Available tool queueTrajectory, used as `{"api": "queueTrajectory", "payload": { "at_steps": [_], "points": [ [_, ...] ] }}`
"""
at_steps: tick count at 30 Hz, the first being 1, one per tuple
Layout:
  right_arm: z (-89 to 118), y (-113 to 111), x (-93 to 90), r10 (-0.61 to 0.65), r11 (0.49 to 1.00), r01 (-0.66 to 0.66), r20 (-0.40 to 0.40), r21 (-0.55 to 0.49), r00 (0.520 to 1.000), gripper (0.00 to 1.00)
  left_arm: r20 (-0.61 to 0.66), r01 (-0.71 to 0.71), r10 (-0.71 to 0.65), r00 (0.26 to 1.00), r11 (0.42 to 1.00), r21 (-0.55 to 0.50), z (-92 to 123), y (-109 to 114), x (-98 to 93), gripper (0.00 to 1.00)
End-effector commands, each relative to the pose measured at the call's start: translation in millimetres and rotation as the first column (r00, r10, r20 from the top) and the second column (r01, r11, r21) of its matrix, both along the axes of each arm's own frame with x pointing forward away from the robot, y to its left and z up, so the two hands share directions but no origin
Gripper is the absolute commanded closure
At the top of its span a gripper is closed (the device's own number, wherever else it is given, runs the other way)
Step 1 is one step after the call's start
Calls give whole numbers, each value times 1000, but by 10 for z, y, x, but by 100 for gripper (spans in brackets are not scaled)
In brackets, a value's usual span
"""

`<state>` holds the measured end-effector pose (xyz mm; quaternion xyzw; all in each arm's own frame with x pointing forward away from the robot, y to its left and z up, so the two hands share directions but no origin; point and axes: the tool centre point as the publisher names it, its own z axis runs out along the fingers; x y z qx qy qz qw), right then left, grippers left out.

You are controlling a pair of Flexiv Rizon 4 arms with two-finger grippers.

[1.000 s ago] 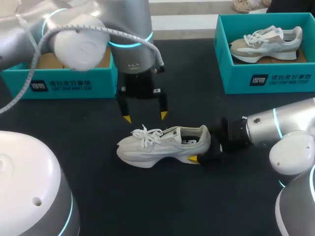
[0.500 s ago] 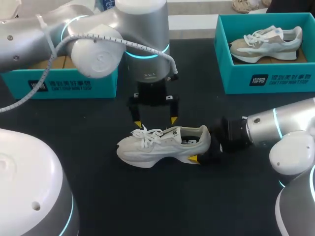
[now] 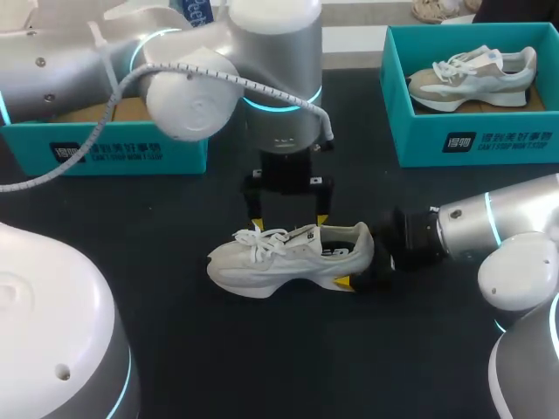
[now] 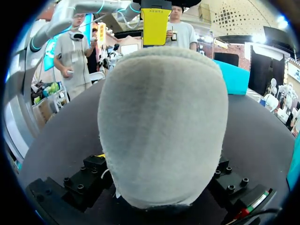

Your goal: Take the shoe out of the shoebox, open the shoe tongue, remove and reinsert the insole, then place the shoe into the shoebox

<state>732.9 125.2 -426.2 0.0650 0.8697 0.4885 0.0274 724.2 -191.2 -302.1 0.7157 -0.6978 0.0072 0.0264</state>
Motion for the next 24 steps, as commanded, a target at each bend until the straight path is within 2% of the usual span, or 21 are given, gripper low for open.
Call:
{"api": "queueTrajectory", "payload": {
  "at_steps": [1,10,24],
  "points": [
    [-81,75,4,-1,1000,1,0,-2,1000,100,-16,11,-11,1000,1000,18,-97,-172,58,0],
    [-81,75,4,-1,1000,1,0,-2,1000,100,-39,48,-46,998,998,45,-224,-339,13,0],
    [-81,75,4,-1,1000,1,0,-2,1000,100,-70,74,-64,995,986,152,-471,-284,-42,0]
  ]
}}
